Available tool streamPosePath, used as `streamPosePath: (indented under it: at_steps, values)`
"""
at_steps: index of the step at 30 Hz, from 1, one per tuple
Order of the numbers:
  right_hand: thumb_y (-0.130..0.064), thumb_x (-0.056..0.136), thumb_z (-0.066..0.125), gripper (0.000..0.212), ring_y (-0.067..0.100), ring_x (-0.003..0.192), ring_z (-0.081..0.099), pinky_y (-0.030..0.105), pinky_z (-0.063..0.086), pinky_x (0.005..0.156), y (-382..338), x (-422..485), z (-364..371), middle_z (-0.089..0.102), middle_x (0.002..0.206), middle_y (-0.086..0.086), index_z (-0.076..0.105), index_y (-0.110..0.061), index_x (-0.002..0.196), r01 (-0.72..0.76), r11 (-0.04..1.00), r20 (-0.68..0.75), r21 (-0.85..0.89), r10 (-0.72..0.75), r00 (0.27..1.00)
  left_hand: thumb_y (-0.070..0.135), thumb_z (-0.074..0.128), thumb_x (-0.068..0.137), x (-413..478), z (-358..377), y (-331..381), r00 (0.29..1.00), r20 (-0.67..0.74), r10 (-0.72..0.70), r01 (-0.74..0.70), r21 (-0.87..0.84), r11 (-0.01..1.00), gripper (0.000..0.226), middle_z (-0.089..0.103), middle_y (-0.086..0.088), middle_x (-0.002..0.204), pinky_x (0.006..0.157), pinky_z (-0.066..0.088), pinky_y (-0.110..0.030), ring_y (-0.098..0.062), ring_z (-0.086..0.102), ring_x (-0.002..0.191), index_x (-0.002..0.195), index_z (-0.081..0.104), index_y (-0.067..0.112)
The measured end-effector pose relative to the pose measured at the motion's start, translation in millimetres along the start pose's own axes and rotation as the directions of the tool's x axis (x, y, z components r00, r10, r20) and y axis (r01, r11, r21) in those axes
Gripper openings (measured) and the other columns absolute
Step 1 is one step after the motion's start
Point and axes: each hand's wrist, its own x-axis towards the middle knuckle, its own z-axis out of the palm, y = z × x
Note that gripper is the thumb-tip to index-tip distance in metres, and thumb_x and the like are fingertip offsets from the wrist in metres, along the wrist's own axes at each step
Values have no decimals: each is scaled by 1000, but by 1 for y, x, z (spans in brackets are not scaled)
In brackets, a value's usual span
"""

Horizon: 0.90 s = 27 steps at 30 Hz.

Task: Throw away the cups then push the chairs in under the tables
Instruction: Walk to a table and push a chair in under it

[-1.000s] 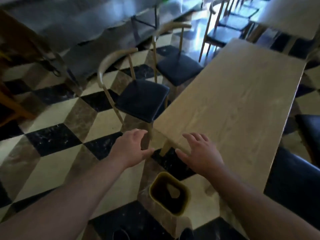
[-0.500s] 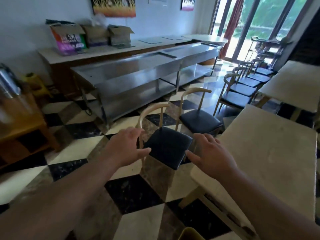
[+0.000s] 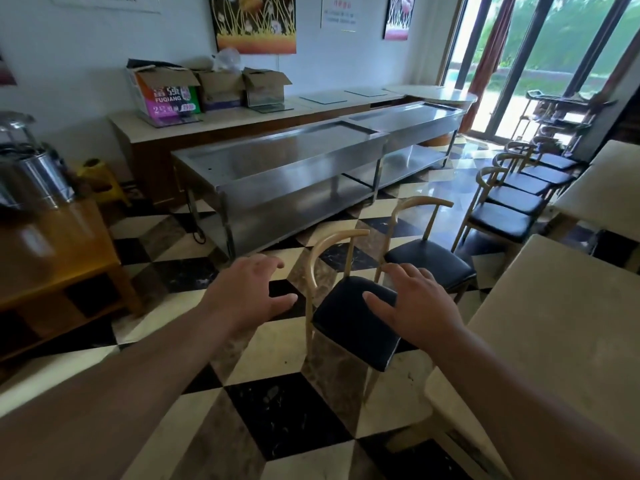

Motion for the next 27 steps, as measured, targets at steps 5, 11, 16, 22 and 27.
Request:
streamPosePath:
  at_steps: [5, 11, 16, 22, 27]
  values:
    - [-82, 92, 41, 76, 27, 133, 48, 48, 47, 104, 6, 74, 24, 59, 142, 1, 48, -30, 148, 2, 1000, 8, -5, -2, 1000, 72, 63, 88, 65, 2, -19, 1000, -1, 12, -12, 59, 998, 75, 53, 3, 148, 100, 47, -42, -19, 48, 134, 149, 47, 31]
    - [-81, 93, 41, 78, 27, 136, 49, 45, 46, 104, 37, 183, 50, 60, 142, 0, 48, -29, 150, -19, 999, 25, 35, 18, 1000, 69, 66, 90, 181, 3, -42, 999, 43, 14, -20, 126, 992, 73, 54, 1, 148, 102, 44, -41, -20, 48, 135, 149, 46, 30]
    - [-87, 87, 29, 82, 24, 133, 48, 46, 45, 105, 69, 268, 59, 59, 141, -3, 49, -33, 147, -72, 997, 67, 4, 71, 995, 70, 66, 89, 280, 10, -58, 996, 84, 15, -25, 129, 991, 73, 54, 2, 147, 99, 46, -40, -20, 49, 133, 148, 47, 31]
    - [-99, 78, 15, 94, 25, 129, 51, 48, 48, 101, 89, 347, 76, 62, 133, -5, 54, -37, 137, -130, 991, 40, 8, 130, 991, 70, 66, 87, 380, 27, -76, 994, 98, 50, -57, 70, 996, 74, 54, 0, 147, 100, 46, -43, -21, 49, 132, 147, 49, 30]
    - [-93, 85, 27, 80, 25, 126, 54, 49, 50, 100, 86, 405, 86, 64, 128, -5, 55, -37, 135, -205, 978, 28, -44, 206, 978, 72, 65, 87, 451, 38, -108, 988, 108, 106, -110, 30, 994, 74, 55, 0, 147, 104, 47, -46, -21, 49, 133, 146, 49, 30]
